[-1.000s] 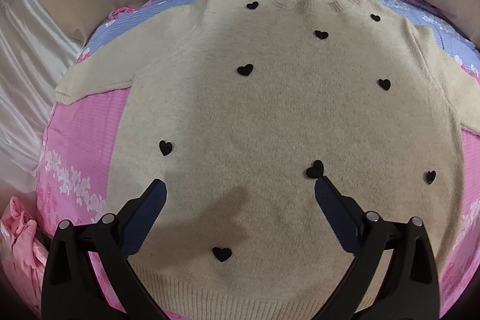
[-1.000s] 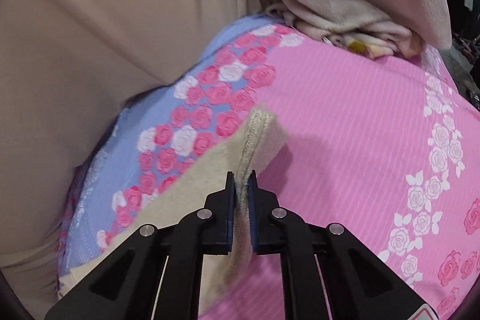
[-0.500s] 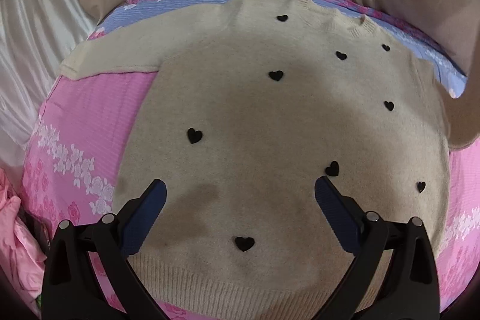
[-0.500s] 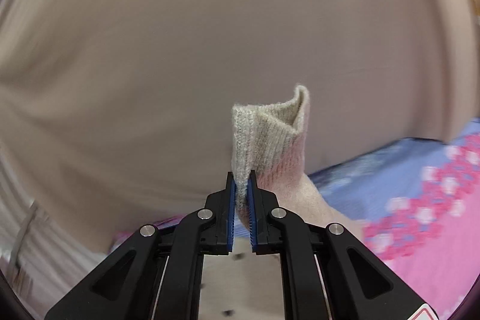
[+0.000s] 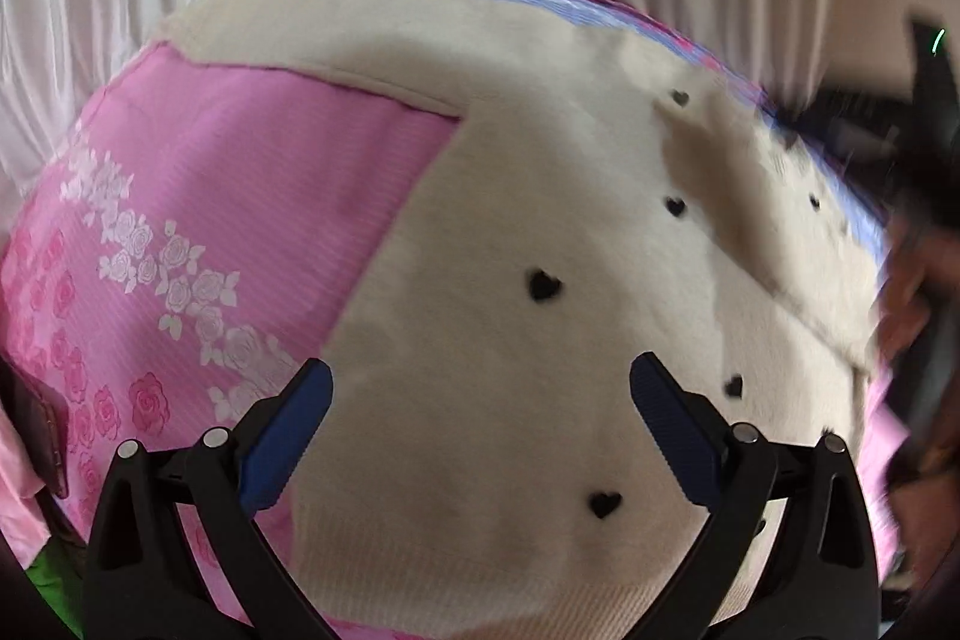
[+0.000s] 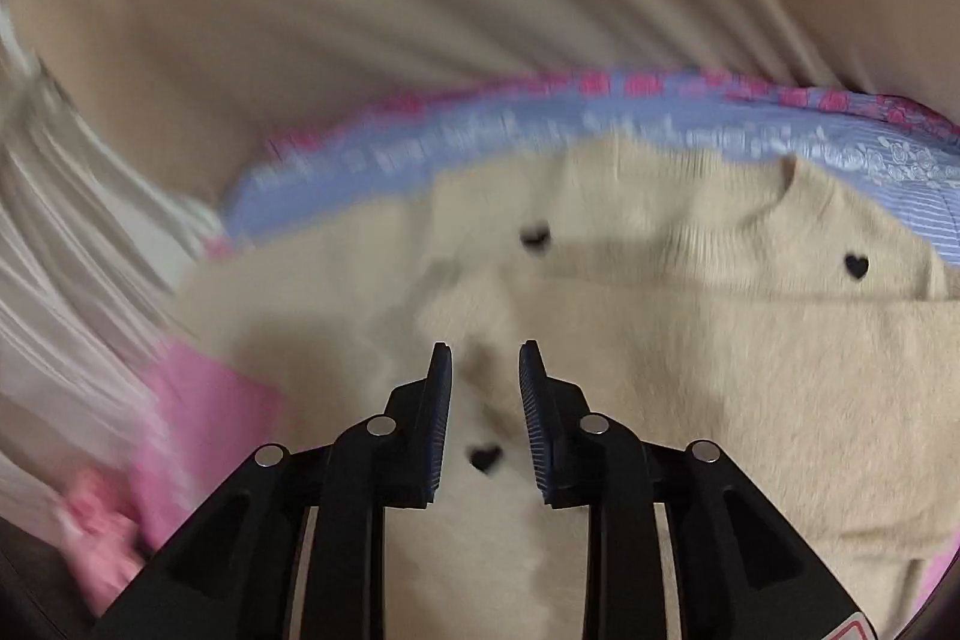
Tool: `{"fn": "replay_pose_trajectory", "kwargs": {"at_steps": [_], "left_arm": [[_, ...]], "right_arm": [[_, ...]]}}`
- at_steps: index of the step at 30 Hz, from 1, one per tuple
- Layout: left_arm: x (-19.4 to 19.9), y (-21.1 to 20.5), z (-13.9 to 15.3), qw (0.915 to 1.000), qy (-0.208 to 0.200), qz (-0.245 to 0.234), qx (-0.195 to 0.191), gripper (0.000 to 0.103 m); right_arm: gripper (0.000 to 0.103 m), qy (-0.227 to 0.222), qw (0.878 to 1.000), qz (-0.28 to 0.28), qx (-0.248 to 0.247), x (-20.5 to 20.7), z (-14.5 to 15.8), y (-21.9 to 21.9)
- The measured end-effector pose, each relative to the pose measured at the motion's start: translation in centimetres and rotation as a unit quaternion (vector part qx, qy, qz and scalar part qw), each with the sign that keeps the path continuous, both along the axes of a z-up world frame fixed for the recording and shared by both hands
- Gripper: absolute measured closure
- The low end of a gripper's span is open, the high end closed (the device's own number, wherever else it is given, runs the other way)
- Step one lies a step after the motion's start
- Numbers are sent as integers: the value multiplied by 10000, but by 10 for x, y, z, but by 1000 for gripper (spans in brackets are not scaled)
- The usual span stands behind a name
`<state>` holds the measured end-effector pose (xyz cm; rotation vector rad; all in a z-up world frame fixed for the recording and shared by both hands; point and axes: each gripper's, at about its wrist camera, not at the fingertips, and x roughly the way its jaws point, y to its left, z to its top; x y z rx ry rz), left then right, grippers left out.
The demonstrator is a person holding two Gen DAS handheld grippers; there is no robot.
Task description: Fold small clothes
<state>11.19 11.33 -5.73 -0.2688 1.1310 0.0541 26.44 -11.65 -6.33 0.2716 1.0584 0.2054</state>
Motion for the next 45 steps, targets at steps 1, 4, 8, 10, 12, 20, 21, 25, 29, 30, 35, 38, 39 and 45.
{"fn": "replay_pose_trajectory", "kwargs": {"at_steps": [1,4,8,10,12,20,21,25,29,30,35,38,39,45], "left_arm": [[6,16,-1,9997,-23,149,-184,6],[24,64,-5,9960,-143,633,-620,6],[79,153,-10,9854,-405,1439,-815,6],[115,200,-15,9783,-502,1868,-749,5],[142,239,-21,9690,-570,2255,-833,5],[218,334,-72,9334,-323,3449,-931,7],[220,334,-70,9336,-413,3452,-863,13],[241,297,-51,9580,-749,2541,-1097,87],[242,228,19,9690,-1584,1659,-920,94],[240,207,42,9699,-1790,1374,-915,94],[212,80,155,9553,-2705,-231,-1173,94],[187,-9,196,9364,-2917,-1214,-1529,94],[180,-37,201,9322,-2874,-1489,-1620,93],[124,-208,128,9458,-1866,-2378,-1184,19]], "right_arm": [[78,44,9999,50,-89,-6,-6,7],[69,19,9998,86,-189,-41,-12,13],[61,117,9986,289,-427,-96,-11,20],[61,217,9977,326,-551,-116,-12,18],[59,355,9969,207,-669,-140,-16,8],[55,998,9903,-794,-555,-205,-23,-44],[54,1003,9891,-903,-583,-208,-22,-49],[51,948,9848,-1312,-631,-217,-17,-68],[50,832,9841,-1445,-610,-220,-14,-79],[50,809,9844,-1445,-602,-221,-12,-81],[49,635,9855,-1511,-440,-226,-6,-97],[49,478,9844,-1667,-287,-233,-2,-114],[49,433,9837,-1724,-258,-235,-2,-118],[46,141,9750,-2202,-261,-260,0,-163]]}}
